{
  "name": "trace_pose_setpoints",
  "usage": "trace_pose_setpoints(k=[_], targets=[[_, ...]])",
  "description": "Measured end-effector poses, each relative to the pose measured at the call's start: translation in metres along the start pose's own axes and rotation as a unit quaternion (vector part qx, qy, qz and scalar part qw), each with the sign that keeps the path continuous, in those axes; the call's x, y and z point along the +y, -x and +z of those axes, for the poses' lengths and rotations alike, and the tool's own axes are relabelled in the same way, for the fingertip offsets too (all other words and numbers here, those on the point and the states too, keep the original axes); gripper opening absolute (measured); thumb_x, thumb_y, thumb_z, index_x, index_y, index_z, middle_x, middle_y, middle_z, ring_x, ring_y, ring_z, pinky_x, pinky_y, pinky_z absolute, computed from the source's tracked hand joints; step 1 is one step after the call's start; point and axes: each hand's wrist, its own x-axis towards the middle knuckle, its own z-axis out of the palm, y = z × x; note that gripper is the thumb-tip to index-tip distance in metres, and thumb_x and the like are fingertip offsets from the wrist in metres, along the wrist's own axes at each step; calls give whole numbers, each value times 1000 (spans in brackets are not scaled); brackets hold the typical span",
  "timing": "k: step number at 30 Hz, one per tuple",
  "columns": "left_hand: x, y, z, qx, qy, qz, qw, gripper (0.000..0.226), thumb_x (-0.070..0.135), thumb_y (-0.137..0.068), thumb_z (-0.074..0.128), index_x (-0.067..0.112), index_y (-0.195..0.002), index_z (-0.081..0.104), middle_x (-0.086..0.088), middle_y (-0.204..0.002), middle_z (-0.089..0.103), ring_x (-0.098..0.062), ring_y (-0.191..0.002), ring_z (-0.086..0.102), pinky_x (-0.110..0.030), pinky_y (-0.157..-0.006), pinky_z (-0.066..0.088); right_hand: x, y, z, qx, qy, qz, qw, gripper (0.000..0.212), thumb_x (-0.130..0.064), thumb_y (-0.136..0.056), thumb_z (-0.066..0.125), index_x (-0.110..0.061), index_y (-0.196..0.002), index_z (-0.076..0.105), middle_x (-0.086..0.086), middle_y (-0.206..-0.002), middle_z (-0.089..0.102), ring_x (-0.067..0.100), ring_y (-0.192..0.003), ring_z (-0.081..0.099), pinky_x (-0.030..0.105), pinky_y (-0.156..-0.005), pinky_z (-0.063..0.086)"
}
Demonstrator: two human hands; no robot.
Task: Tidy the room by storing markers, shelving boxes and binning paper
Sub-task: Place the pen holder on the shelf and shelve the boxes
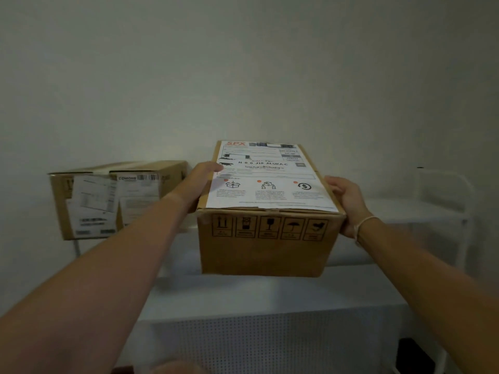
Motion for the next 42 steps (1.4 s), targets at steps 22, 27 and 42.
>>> trace_pose_setpoints(k=[22,27,42], targets=[[26,-56,-28,-171,-565,138,795,65,62,-87,45,24,-140,44,6,-146,45,-17,-134,39,-32,-106,29,35,-111,74,328,121,-204,914,43,-44,-95,33,-17,-92,66,0,-105,68,22,-99,62,37,-87,48],[0,-76,-58,-121,-616,209,750,81,69,-78,52,31,-146,29,7,-146,45,-15,-133,44,-37,-110,35,49,-127,100,338,232,-285,867,45,-41,-98,33,-14,-88,68,-7,-71,58,10,-68,54,23,-59,37],[-10,-110,-104,-92,-663,147,728,90,75,-71,54,40,-147,22,5,-152,37,-21,-138,38,-42,-112,32,71,-161,103,17,657,-291,696,63,-63,-71,63,-26,-122,57,-1,-118,63,17,-108,51,31,-88,45]])
